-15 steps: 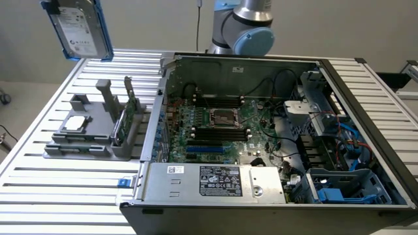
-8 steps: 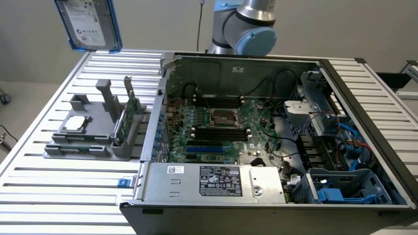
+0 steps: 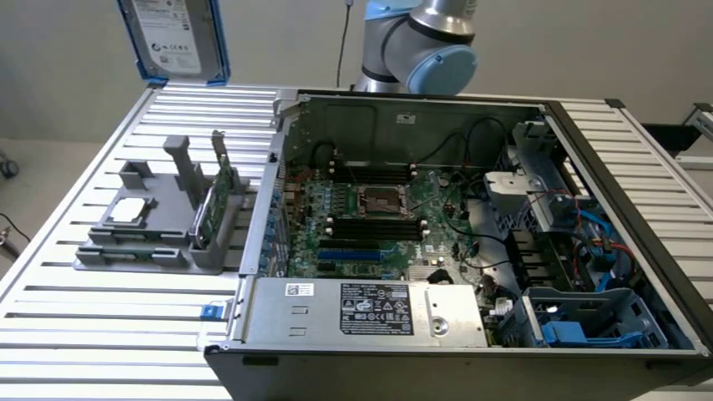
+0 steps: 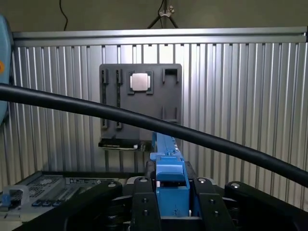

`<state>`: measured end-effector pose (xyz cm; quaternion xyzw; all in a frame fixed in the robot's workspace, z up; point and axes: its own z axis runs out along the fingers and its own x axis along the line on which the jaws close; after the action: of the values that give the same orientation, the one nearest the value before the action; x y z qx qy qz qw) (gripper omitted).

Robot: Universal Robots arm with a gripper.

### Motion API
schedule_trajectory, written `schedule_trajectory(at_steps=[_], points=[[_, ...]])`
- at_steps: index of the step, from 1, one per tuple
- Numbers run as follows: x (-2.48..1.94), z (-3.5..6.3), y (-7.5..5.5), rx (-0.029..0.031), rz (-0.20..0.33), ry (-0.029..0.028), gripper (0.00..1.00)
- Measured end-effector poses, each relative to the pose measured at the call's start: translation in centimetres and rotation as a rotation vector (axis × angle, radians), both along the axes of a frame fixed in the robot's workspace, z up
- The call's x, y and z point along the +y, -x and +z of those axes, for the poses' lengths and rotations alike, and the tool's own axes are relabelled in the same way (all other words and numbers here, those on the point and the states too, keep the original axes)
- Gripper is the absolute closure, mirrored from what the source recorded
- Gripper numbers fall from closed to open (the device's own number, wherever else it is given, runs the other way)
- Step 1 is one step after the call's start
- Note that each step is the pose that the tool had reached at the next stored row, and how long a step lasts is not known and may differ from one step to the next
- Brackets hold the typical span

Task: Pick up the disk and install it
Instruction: 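Pick up the disk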

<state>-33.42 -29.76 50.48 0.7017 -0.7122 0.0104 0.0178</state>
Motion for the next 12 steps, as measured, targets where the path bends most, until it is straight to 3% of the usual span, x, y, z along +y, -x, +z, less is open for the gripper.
schedule_trajectory(at_steps=[12], points=[[-1.52, 0.65, -5.4, 0.0066, 0.000, 0.0000, 0.67]])
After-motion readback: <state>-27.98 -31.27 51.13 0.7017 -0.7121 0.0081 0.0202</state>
